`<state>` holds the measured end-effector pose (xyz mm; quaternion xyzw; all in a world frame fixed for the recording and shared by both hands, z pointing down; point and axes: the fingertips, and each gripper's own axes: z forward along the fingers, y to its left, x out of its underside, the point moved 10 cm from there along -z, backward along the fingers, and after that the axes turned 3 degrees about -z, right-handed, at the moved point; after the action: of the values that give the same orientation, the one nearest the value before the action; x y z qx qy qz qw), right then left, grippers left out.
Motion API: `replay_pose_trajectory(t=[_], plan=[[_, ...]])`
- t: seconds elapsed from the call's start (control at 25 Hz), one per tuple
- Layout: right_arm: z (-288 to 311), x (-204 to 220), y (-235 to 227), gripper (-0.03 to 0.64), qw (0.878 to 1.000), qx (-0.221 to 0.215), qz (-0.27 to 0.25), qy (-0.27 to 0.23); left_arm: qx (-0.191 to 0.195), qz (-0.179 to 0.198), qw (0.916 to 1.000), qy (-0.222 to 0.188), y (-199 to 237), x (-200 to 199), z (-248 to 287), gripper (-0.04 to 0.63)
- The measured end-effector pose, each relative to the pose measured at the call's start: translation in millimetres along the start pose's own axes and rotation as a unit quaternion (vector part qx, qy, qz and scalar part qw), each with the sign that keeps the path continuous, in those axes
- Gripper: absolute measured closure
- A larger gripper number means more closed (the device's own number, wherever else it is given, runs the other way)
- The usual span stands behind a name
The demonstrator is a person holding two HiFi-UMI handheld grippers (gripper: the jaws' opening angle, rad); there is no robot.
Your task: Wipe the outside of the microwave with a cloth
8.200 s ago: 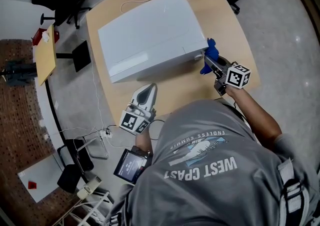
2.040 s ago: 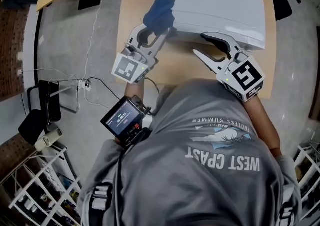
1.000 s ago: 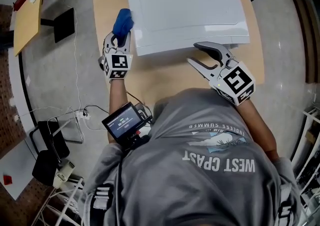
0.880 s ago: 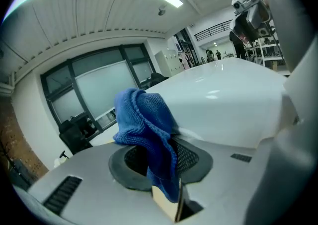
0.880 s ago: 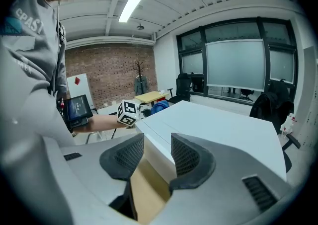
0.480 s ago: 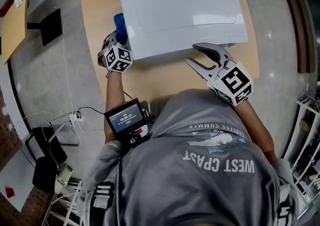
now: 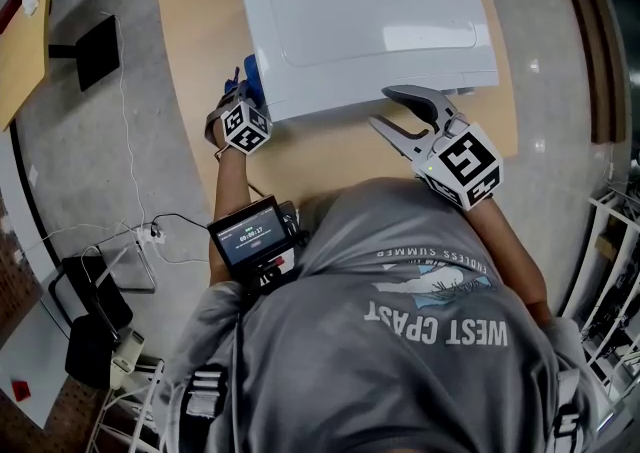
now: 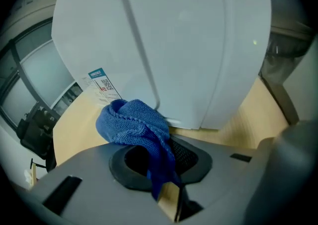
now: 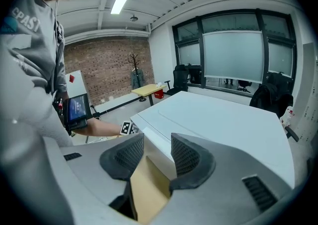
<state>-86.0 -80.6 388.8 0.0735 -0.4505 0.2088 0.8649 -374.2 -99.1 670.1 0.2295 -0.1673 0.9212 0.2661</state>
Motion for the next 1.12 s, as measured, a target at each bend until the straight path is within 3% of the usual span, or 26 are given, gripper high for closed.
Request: replay_pose_trajectory(t=[0.2,0.72,0.88,1.12], plan=[[6.3,2.4,-1.5,0.440,1.000,-0.008,-0.003,-0.006,-0.002,0.020,0.9998,0.002,5.2,-9.0,-6.0,0.505],[36.1,2.7,-9.3,0.441,0.997,-0.062,-0.018,-0.049,-0.081,0.038,0.9918,-0.091,35.6,-54.4,-66.8,0.505],[46.0,0.3,-16.0,0.456,0.994,-0.079,-0.022,-0.074,-0.103,0.018,0.9864,-0.127,47.1,-63.8,-86.1,0.505],[19.4,-13.9,15.3,0.556,0.988,-0.086,-0.028,-0.125,-0.139,-0.021,0.9706,-0.195,31.2,-76.1,-160.8,0.505]])
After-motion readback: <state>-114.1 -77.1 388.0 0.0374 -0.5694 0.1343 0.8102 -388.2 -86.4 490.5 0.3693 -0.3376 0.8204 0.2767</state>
